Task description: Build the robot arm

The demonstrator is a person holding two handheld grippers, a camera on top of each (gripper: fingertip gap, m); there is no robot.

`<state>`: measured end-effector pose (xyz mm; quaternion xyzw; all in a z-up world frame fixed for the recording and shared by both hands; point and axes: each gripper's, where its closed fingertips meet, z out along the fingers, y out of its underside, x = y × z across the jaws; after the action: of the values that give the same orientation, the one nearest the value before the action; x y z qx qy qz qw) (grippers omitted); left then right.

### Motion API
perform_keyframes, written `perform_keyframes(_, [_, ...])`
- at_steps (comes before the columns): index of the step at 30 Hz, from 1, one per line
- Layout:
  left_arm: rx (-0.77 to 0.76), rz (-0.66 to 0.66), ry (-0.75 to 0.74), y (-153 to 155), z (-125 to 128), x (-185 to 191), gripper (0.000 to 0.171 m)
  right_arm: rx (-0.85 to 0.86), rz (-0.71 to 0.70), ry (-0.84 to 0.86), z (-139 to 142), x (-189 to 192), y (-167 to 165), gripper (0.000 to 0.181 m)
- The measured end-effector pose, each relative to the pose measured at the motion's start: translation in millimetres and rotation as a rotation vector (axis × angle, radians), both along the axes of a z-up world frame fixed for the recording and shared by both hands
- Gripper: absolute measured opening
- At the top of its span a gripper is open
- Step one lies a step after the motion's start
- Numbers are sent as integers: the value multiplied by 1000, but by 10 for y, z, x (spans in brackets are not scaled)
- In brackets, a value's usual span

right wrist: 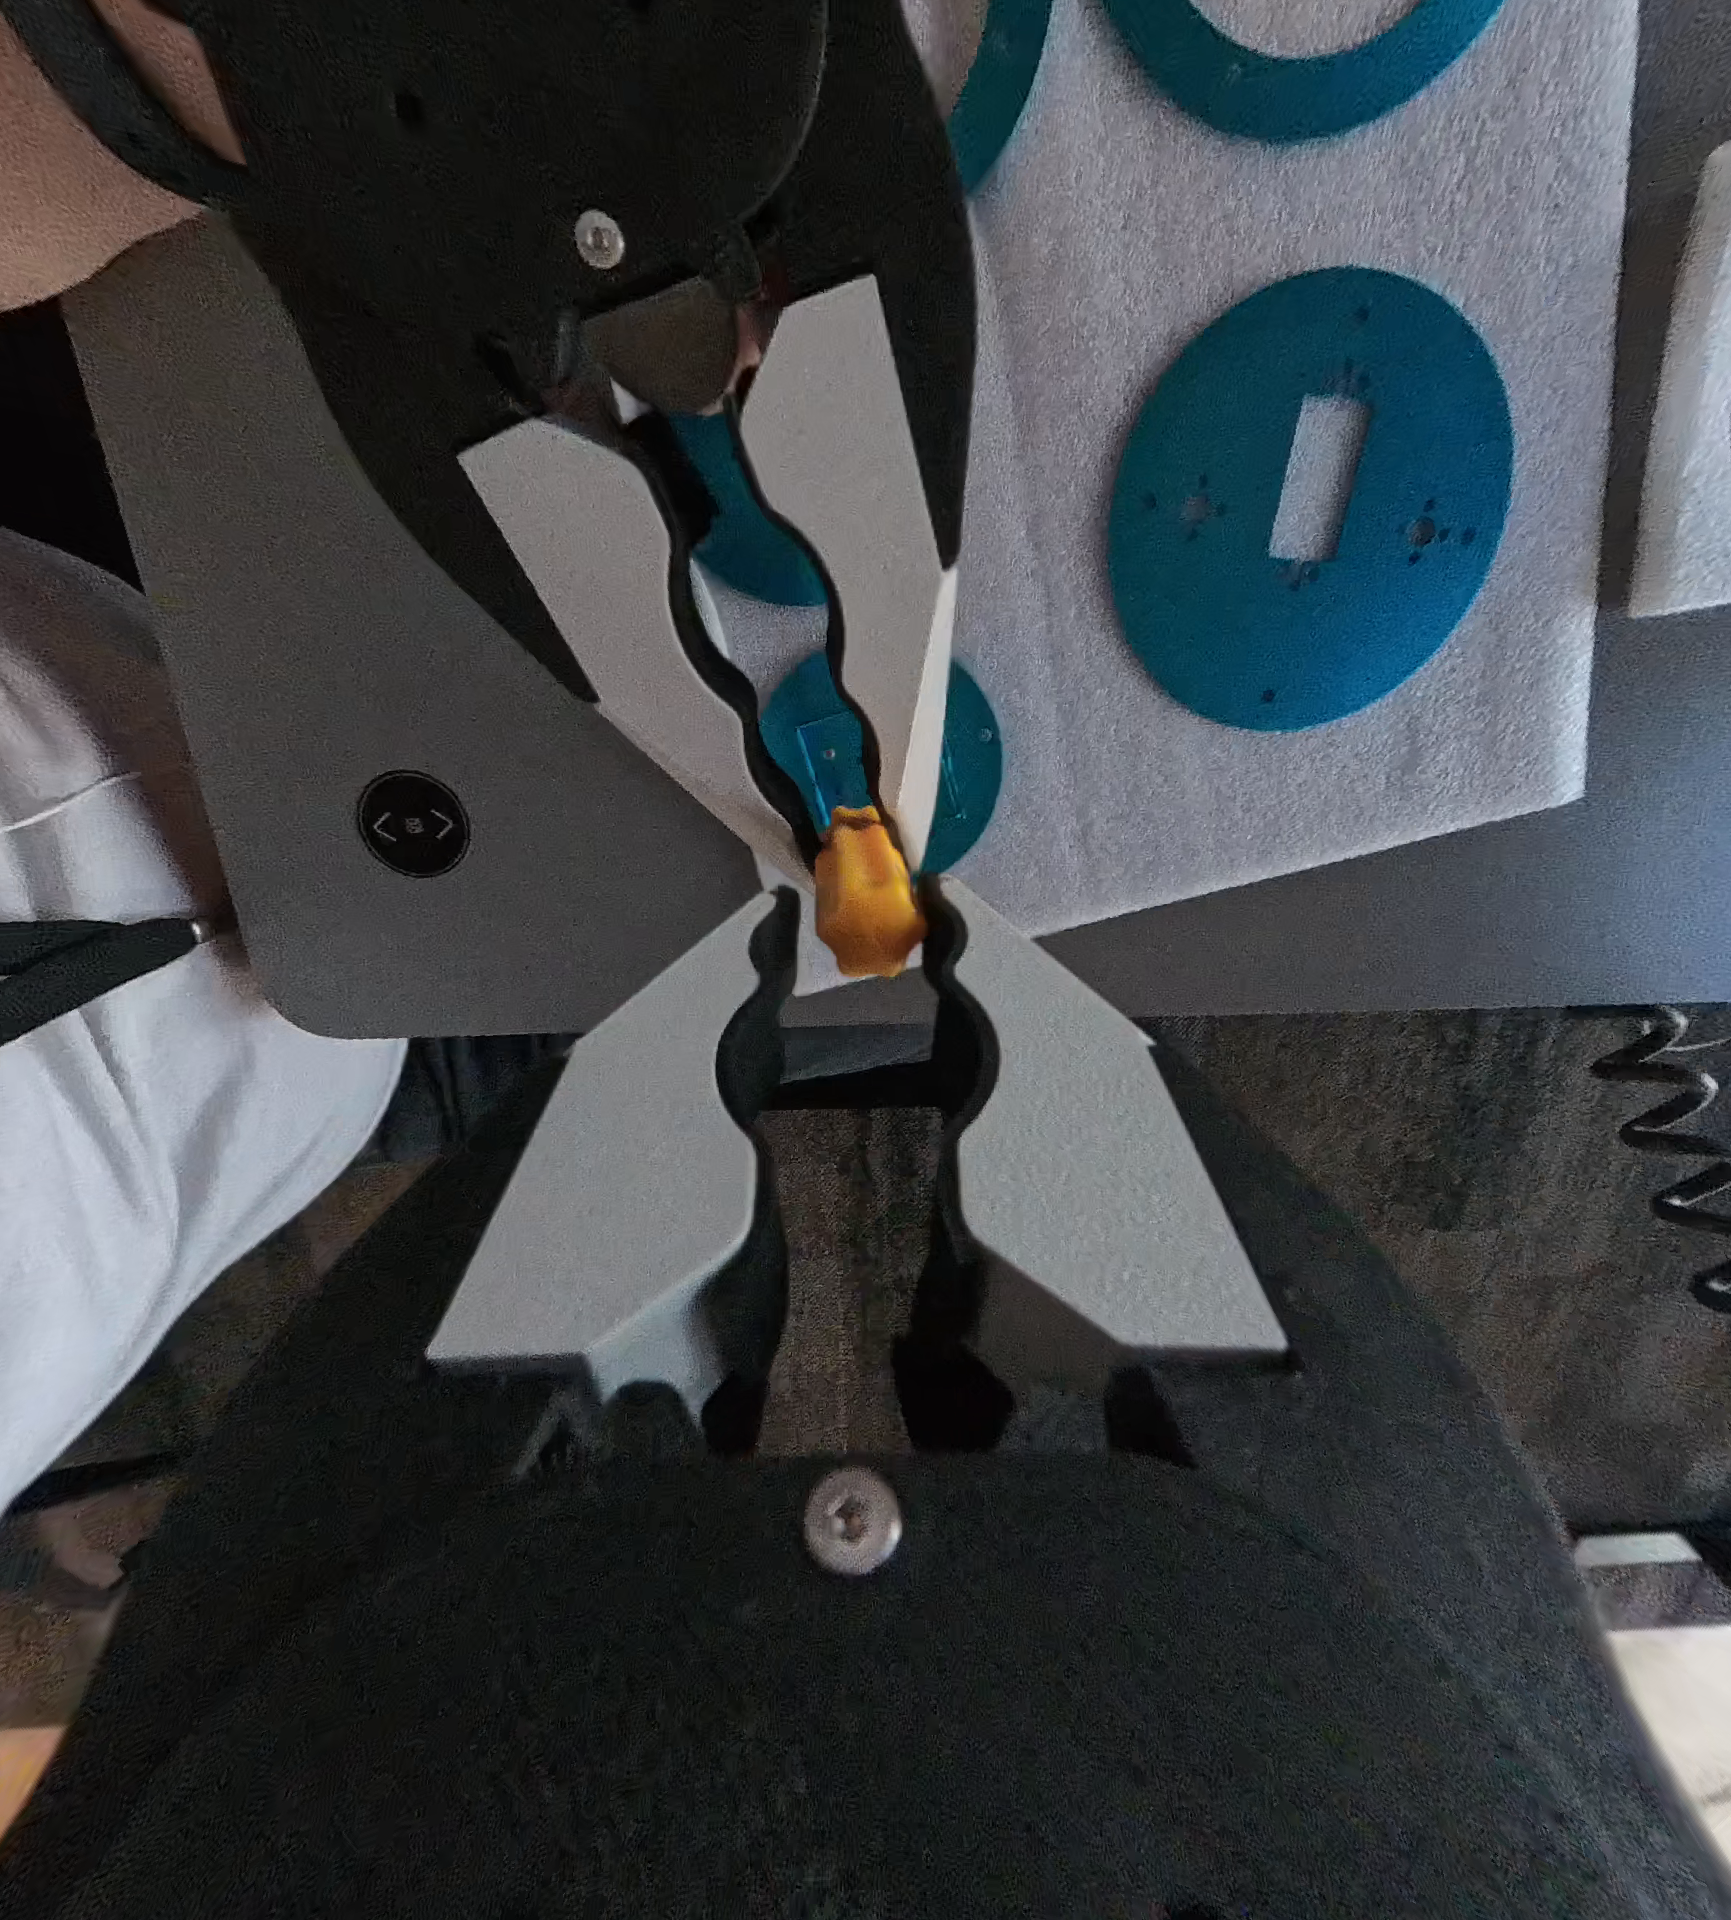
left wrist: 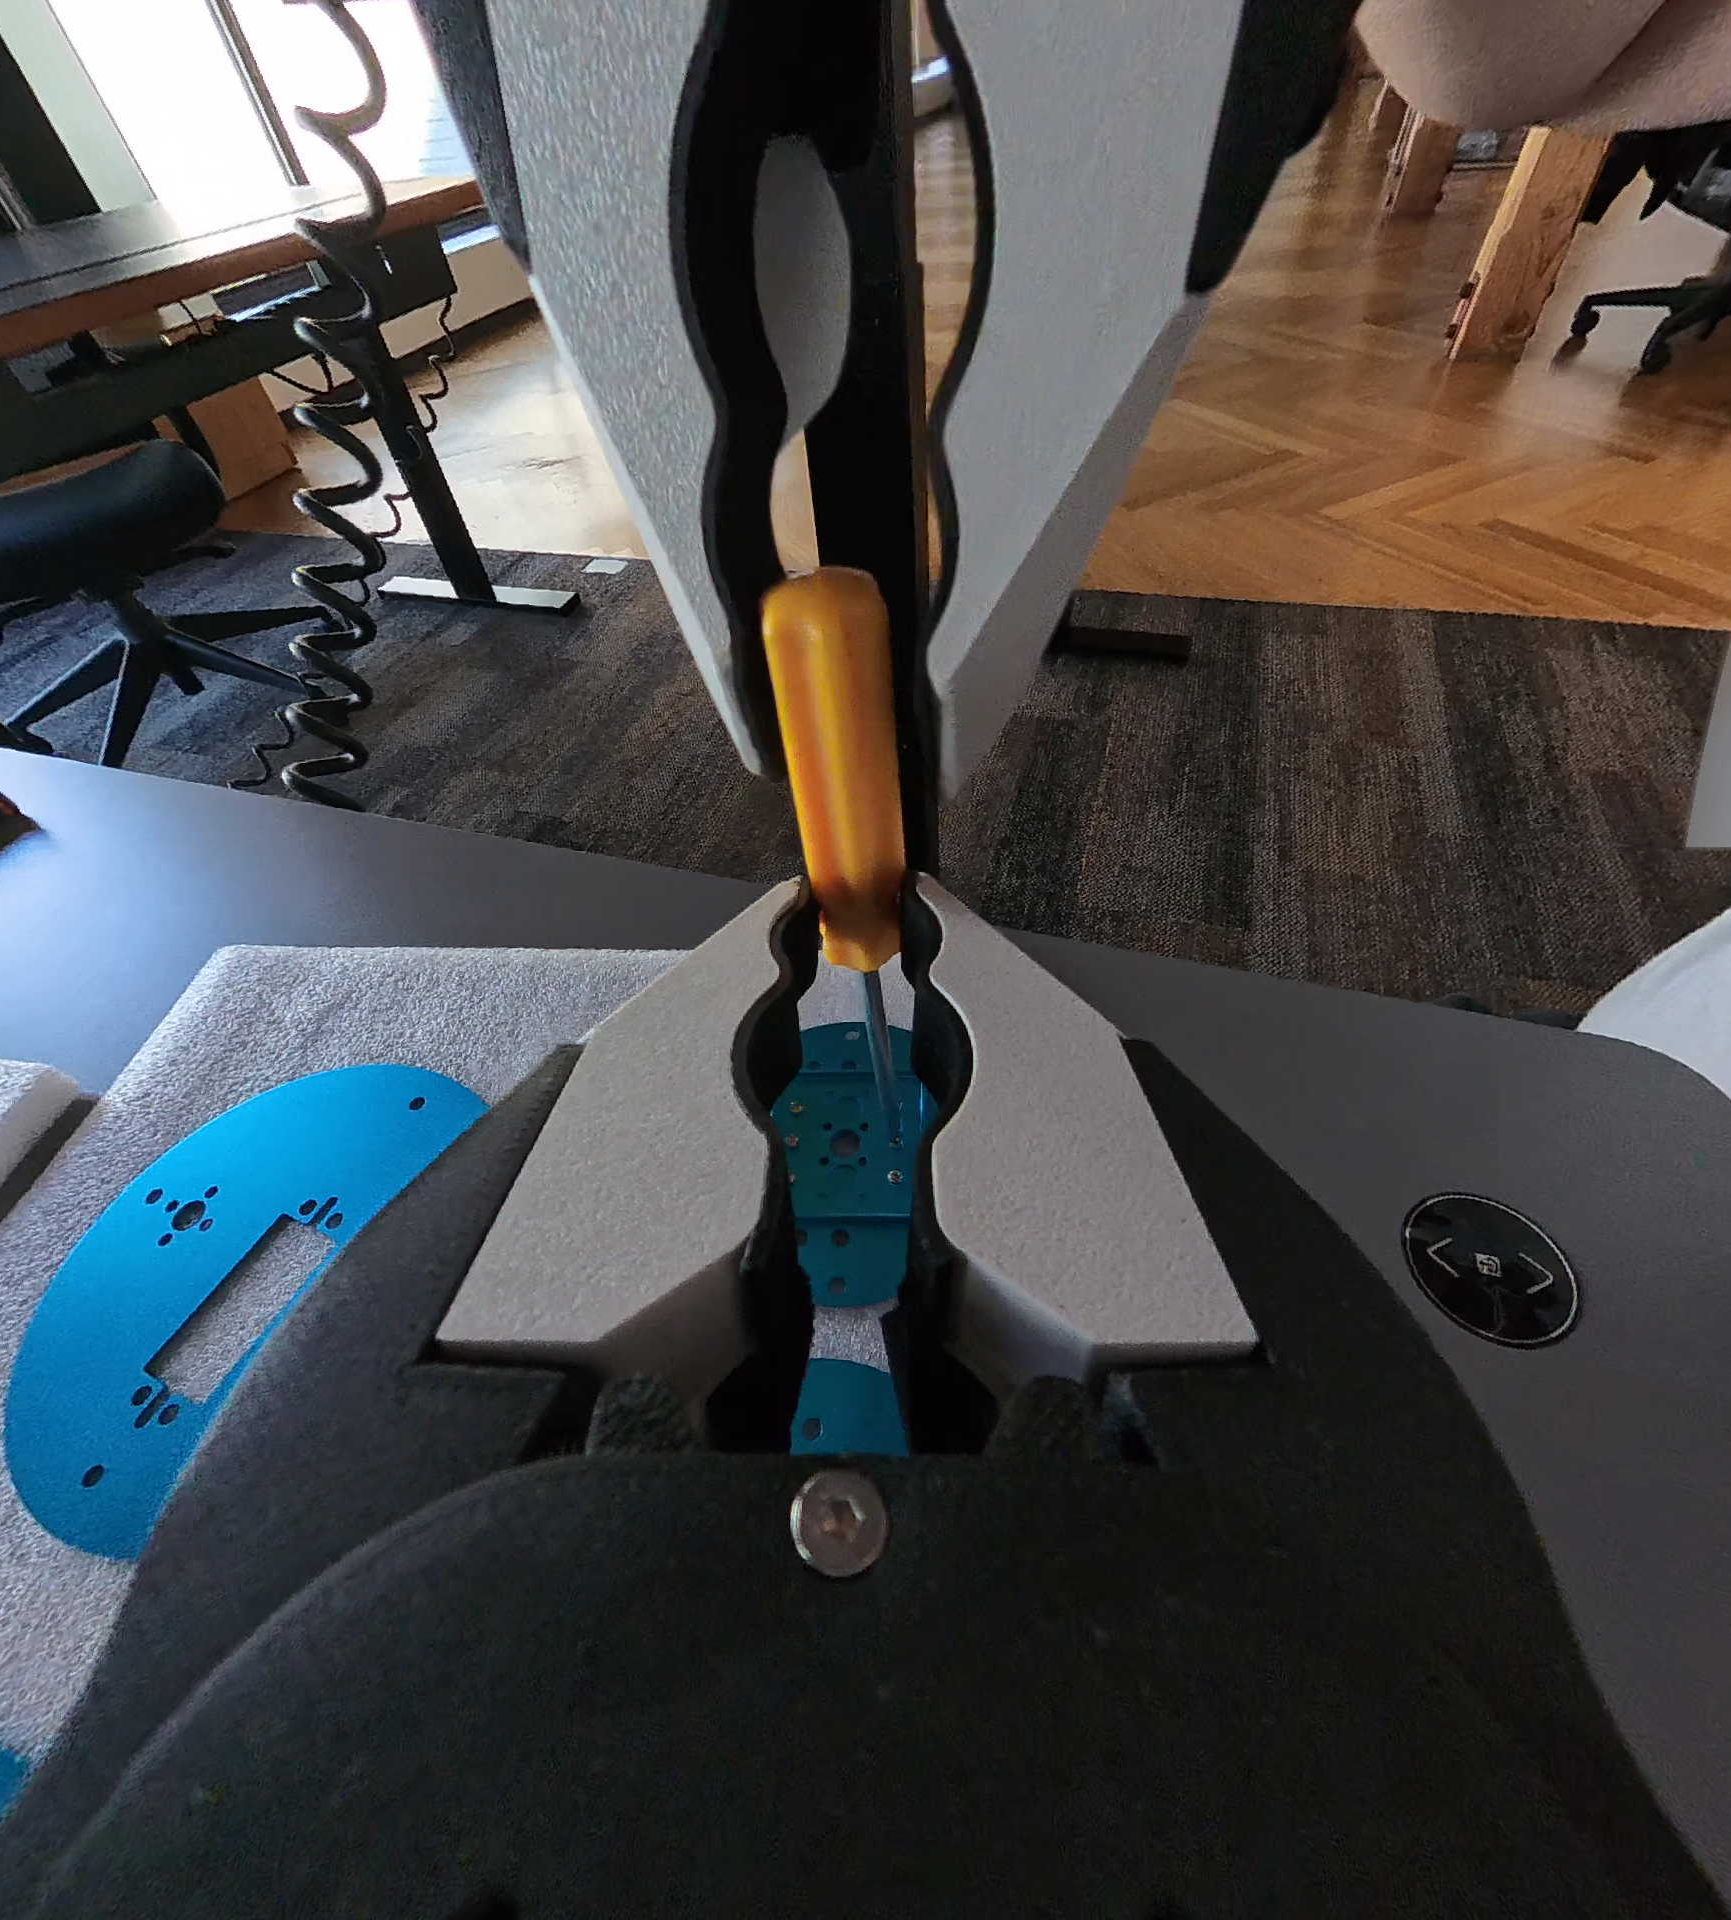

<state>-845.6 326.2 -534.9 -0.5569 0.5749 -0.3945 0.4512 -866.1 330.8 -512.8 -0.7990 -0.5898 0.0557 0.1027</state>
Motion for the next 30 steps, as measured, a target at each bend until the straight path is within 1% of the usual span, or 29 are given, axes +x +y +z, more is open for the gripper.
perform_keyframes(1, [2,0,0,1,0,-3,13,30,36,-6,14,-6,23,19])
perform_keyframes(2, [4,2,1,5,-2,-6,13,44,62,-13,11,-9,29,20])
perform_keyframes(3, [2,-2,1,-2,-3,-9,13,42,58,-13,10,-5,29,19])
perform_keyframes(4, [4,-5,2,-10,-3,-4,14,12,17,-15,6,7,11,19])
perform_keyframes(6, [3,12,5,10,-8,14,15,-67,-183,0,-6,49,11,19])
perform_keyframes(7, [-6,20,8,29,-10,14,16,-71,-271,29,-12,37,33,19])
perform_keyframes(8, [-14,15,8,27,-8,8,15,-58,-282,38,-8,26,31,19])
perform_keyframes(10, [-8,2,5,-5,-2,10,14,-50,-229,11,2,27,-14,18])
perform_keyframes(13, [-4,-8,3,-24,-1,21,14,3,11,-6,25,-7,-30,23])
perform_keyframes(14, [-4,-10,5,-25,-1,22,14,29,64,-17,32,-1,-14,19])
perform_keyframes(16, [2,-12,8,-31,-3,14,14,30,100,-19,27,-7,-15,18])
perform_keyframes(17, [-1,-14,7,-36,-3,10,14,10,79,-14,24,-9,-24,17])
perform_keyframes(18, [-1,-8,8,-27,-4,12,14,-7,24,-6,24,-3,-9,17])
perform_keyframes(19, [1,4,9,-8,-6,16,15,-29,-75,2,22,14,11,18])
perform_keyframes(20, [1,14,10,13,-9,17,15,-53,-212,31,19,24,42,18])
perform_keyframes(21, [-2,18,12,24,-9,13,15,-60,-292,58,17,24,61,18])
perform_keyframes(23, [0,14,12,12,-7,9,14,-35,-276,62,21,11,52,18])
perform_keyframes(24, [9,11,11,2,-5,10,15,-30,-240,48,24,11,32,18])
perform_keyframes(25, [13,8,11,-4,-4,8,14,-18,-166,23,18,24,14,18])
perform_keyframes(27, [0,6,7,0,-3,17,14,9,-38,-4,9,30,4,26])
perform_keyframes(30, [3,-1,7,-10,-5,17,15,40,64,-36,-34,34,21,20])
